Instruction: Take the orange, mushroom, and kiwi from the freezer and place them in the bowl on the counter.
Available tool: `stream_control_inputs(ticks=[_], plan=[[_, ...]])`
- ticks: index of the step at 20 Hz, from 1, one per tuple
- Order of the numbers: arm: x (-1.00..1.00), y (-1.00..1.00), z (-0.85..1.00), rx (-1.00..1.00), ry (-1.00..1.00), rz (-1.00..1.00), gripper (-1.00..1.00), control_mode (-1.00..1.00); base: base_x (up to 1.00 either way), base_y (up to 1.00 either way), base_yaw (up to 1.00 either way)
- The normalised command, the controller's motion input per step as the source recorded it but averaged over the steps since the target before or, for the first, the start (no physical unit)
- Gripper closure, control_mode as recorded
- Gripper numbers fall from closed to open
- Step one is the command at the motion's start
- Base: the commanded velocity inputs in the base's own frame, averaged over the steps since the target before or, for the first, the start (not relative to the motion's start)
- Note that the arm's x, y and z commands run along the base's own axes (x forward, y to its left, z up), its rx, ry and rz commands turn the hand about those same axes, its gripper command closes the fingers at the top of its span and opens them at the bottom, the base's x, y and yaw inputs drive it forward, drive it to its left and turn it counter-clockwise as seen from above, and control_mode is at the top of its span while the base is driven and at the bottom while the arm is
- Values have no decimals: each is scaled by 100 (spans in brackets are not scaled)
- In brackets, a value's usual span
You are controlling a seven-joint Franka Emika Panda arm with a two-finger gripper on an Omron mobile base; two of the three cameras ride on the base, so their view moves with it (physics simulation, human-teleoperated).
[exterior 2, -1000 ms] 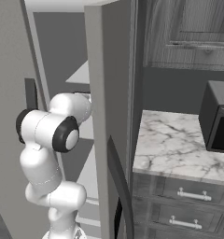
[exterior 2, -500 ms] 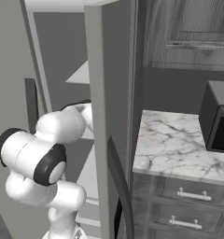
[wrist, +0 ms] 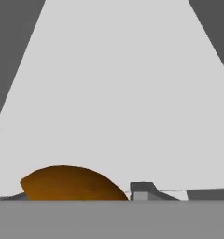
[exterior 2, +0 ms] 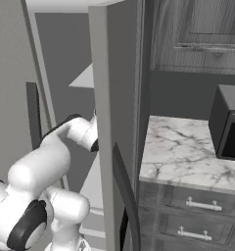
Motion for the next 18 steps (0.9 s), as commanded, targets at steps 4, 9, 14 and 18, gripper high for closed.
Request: stream_control_inputs(ticks=[4,9,14,18], plan=[[-59,5,63,-4,22,0,100,-100,0,0,0],[-65,4,47,-3,9,0,100,-100,0,0,0],[-68,12,43,-4,-2,2,100,-100,0,0,0],[-71,35,60,-2,0,4,100,-100,0,0,0]])
